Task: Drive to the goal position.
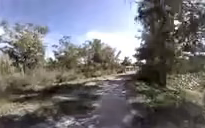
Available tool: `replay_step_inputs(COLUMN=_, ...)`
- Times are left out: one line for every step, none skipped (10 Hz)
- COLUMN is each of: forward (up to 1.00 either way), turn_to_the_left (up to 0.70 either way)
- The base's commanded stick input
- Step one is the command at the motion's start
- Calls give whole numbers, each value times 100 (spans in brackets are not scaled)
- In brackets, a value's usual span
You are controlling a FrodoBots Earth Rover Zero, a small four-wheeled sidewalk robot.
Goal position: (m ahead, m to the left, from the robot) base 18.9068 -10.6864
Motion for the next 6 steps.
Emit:
replay_step_inputs(forward=85, turn_to_the_left=0)
replay_step_inputs(forward=85, turn_to_the_left=0)
replay_step_inputs(forward=85, turn_to_the_left=0)
replay_step_inputs(forward=85, turn_to_the_left=0)
replay_step_inputs(forward=85, turn_to_the_left=0)
replay_step_inputs(forward=85, turn_to_the_left=0)
